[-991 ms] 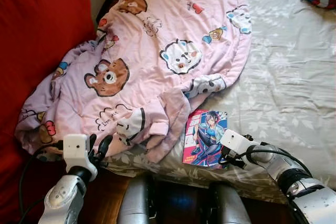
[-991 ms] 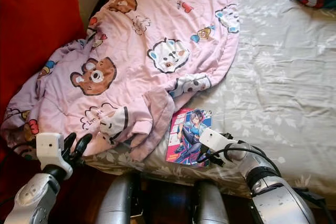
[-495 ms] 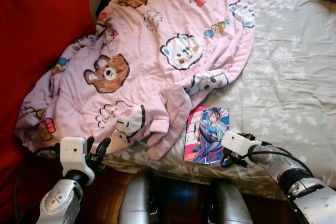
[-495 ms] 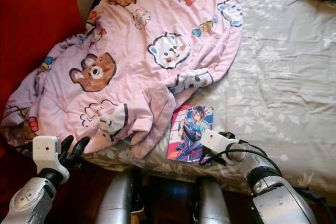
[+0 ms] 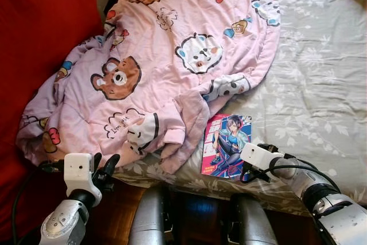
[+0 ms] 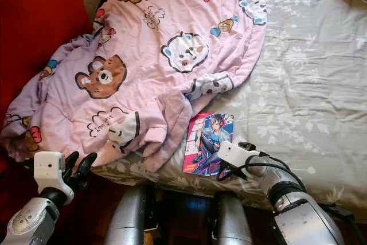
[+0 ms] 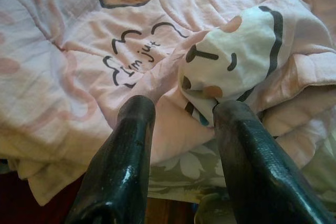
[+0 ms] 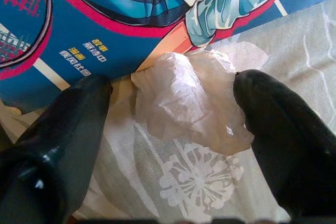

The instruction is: Clean up the room

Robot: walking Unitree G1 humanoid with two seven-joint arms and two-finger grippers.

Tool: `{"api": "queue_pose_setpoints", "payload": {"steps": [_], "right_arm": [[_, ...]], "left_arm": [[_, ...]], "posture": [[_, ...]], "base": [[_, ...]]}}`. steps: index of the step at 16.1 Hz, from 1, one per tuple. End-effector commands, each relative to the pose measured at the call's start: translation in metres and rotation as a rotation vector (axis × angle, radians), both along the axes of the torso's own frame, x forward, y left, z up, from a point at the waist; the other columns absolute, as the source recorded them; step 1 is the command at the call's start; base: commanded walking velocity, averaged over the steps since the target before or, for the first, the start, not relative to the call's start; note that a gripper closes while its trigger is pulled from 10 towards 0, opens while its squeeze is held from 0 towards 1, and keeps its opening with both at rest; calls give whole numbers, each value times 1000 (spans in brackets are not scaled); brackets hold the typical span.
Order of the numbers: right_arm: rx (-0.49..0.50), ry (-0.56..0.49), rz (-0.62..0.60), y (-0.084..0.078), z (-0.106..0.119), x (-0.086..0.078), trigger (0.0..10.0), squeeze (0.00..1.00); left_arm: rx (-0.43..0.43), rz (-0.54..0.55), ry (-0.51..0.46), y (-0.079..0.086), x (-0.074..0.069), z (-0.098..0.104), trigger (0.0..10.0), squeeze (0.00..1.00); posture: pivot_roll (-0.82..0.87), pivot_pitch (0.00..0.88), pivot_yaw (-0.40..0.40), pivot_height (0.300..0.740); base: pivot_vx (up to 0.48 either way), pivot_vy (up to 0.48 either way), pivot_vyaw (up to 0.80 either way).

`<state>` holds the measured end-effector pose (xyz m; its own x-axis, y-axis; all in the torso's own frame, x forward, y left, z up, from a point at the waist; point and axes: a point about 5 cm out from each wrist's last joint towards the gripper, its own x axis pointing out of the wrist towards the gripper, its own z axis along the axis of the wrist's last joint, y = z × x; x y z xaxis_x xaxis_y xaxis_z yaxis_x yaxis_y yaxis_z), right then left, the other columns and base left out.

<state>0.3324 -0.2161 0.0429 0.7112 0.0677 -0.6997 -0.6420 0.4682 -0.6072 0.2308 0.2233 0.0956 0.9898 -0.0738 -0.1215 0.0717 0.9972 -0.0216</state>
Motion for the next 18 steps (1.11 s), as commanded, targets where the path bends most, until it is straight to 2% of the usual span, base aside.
{"api": "queue_pose_setpoints", "payload": {"steps": [1, 3, 7, 12, 14, 15, 16, 18], "right_arm": [[72, 34, -23, 2, -4, -3, 10000, 0], [206, 39, -86, 5, 2, 1, 10000, 0], [282, 66, -110, 7, 6, 4, 10000, 0], [206, 99, -45, -3, 13, 5, 10000, 0], [77, 116, -3, -13, 13, 3, 10000, 0], [55, 110, 0, -16, 15, 4, 10000, 0], [77, 96, -17, -18, 19, 6, 10000, 0], [43, 88, -13, -23, 23, 8, 10000, 0]], "left_arm": [[11, 13, 39, 5, -6, -6, 10000, 0], [13, 5, 38, 4, -2, -5, 10000, 0], [14, -3, 37, 3, 2, -5, 10000, 0], [9, -14, 31, 2, 6, -4, 10000, 0], [6, -18, 31, 0, 7, -4, 10000, 0], [6, -19, 32, 0, 7, -5, 10000, 0], [4, -20, 33, 0, 7, -5, 10000, 0], [3, -19, 35, 0, 6, -6, 10000, 0]], "posture": [[167, 352, 95, 637], [164, 343, 97, 637], [161, 335, 100, 637], [151, 333, 105, 637], [151, 337, 105, 637], [151, 337, 105, 637], [148, 337, 105, 637], [145, 332, 105, 637]], "base": [[0, 0, 0], [0, 0, 0], [0, 0, 0], [0, 0, 0], [0, 0, 0], [0, 0, 0], [0, 0, 0], [0, 0, 0]]}}
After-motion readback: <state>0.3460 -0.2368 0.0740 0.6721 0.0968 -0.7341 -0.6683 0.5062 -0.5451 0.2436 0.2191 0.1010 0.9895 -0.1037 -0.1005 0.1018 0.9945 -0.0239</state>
